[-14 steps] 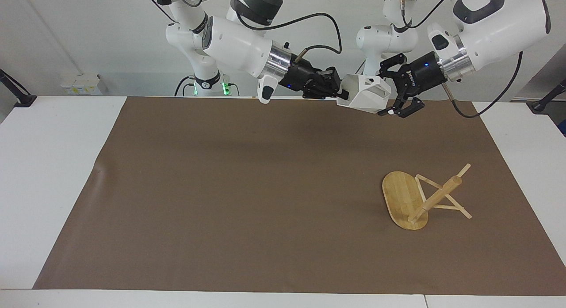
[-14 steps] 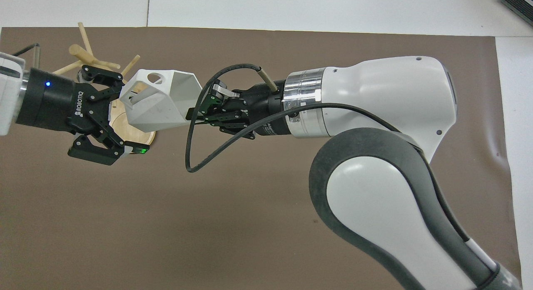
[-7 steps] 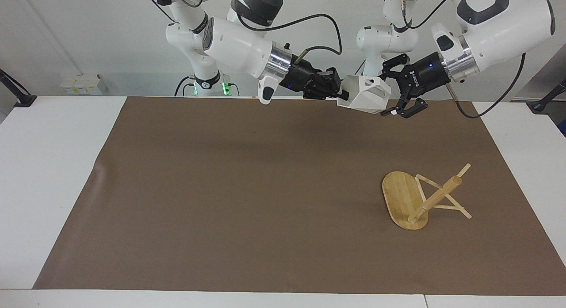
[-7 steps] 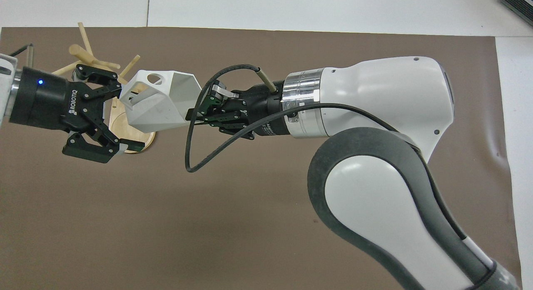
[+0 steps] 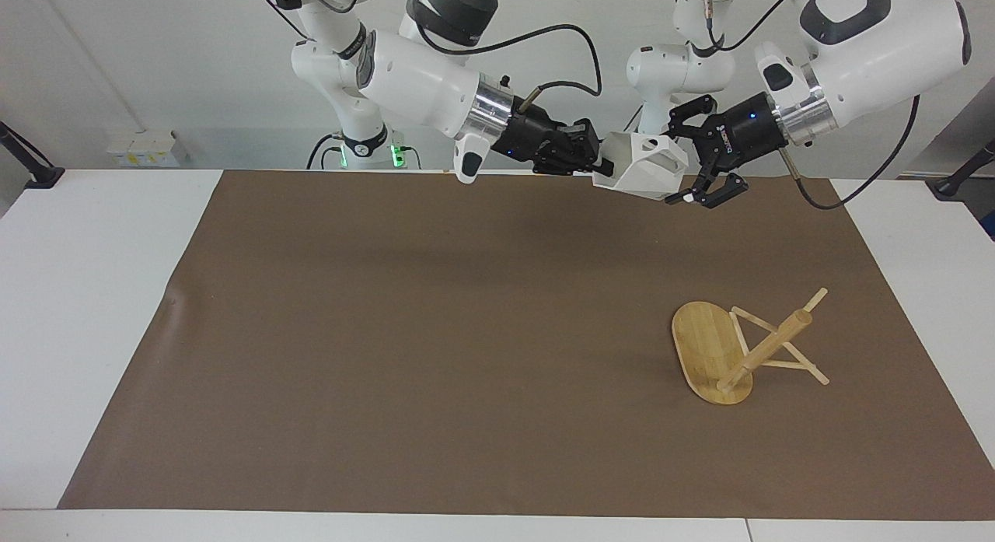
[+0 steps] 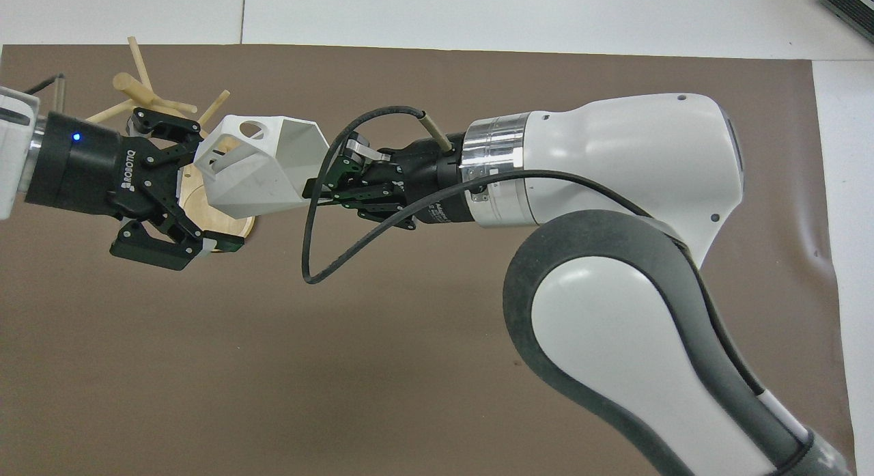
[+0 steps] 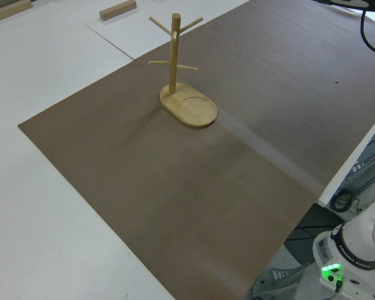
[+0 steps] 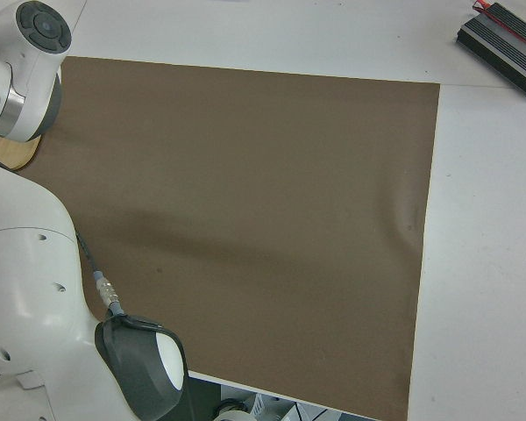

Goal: Hang cup on rack
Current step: 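Carry the cup toward the left gripper and grasp it with the left gripper, then open the right gripper and pull it back from the cup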

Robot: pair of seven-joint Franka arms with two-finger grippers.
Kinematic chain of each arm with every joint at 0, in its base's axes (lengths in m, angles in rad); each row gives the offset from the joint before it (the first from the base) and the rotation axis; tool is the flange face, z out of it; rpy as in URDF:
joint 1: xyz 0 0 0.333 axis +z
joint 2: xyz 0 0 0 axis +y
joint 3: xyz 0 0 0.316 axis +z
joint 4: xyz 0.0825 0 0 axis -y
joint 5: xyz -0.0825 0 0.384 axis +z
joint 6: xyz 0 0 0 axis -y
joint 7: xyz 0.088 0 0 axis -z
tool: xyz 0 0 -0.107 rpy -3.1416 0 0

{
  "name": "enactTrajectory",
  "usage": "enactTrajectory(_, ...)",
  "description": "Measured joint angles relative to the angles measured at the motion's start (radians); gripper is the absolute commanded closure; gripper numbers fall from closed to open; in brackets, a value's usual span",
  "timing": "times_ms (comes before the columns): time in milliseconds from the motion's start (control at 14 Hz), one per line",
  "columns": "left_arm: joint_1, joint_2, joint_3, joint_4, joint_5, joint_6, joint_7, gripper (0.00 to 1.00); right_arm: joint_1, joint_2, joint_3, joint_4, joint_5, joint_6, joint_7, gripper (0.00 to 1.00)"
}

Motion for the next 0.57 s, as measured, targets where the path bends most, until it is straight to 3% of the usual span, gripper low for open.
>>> enactTrajectory(570,-0.001,0.0,-0.003,-0.004,-0.049,-0.002,-0.022,0.0,0.0,0.0,0.012,-0.001,0.019,0.009,0.0,1.0)
